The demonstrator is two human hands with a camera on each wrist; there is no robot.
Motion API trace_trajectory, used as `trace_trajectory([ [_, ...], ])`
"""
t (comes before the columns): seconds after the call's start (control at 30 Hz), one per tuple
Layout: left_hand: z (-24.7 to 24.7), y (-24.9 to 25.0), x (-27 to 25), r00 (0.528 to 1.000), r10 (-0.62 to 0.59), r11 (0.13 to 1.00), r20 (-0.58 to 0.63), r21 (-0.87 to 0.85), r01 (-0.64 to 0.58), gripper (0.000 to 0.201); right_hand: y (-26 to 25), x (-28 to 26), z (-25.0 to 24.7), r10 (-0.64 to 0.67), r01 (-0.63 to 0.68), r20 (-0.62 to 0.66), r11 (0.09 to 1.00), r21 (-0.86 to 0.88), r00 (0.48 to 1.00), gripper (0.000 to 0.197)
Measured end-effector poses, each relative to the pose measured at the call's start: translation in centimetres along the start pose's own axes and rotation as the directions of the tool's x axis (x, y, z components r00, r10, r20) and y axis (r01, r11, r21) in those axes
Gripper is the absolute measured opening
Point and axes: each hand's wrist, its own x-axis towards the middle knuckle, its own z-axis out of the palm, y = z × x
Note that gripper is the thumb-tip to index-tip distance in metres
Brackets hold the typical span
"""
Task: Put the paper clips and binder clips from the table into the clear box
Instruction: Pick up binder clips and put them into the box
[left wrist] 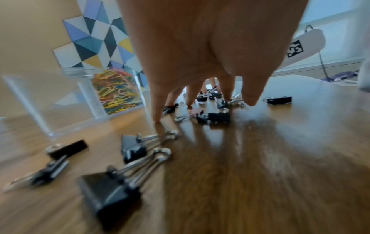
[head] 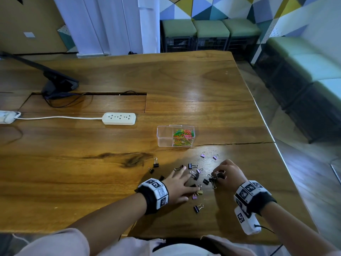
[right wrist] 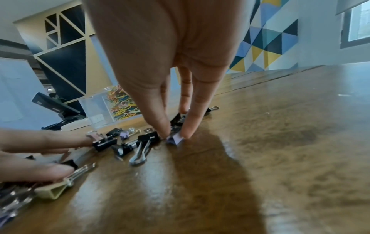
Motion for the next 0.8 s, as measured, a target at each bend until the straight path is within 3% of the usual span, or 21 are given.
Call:
trace_trajectory([
  [0.2, 0.3, -2.0, -0.7, 0.996, -0.088, 0.992, 0.0, -0.093, 0.088, 0.055, 0.7, 0.2, -0.3, 0.052, -0.052, 0.017, 0.999, -0.007, 0.998, 0.02],
  [0.33, 0.3, -2.8, -1.5, 0.981, -0.14, 0.971, -0.138, -0.212, 0.109, 0.046, 1.0, -0.1, -0.2, 0.028, -0.027, 0.01, 0.999, -0.017, 1.0, 0.011],
  [0.47, 0.6, -3.8, -2.8, 0.902, -0.248, 0.934, -0.353, -0.335, 0.125, 0.036, 1.1, -0.6, -0.1, 0.024, -0.024, 0.004, 0.999, -0.023, 1.0, 0.017],
  [0.53, 1.0, -4.5, -3.5, 0.865, -0.314, 0.921, -0.391, -0.349, 0.176, 0.044, 1.2, -0.7, 0.0, 0.042, -0.042, 0.001, 0.999, -0.013, 0.999, 0.02],
  [0.63, 1.4, -5.4, -4.5, 0.835, -0.465, 0.854, -0.293, -0.395, 0.338, 0.075, 1.3, -0.7, 0.2, 0.051, -0.051, 0.003, 0.999, 0.005, 0.999, 0.019],
  [0.7, 1.6, -5.9, -5.1, 0.799, -0.567, 0.782, -0.201, -0.435, 0.445, 0.093, 1.1, -0.9, 0.3, 0.046, -0.047, 0.046, 0.999, 0.017, 0.998, 0.028],
  [0.8, 2.3, -6.3, -5.9, 0.747, -0.658, 0.696, -0.094, -0.454, 0.556, 0.105, 0.4, -1.1, 0.7, 0.041, -0.044, 0.107, 0.999, 0.028, 0.993, 0.044],
])
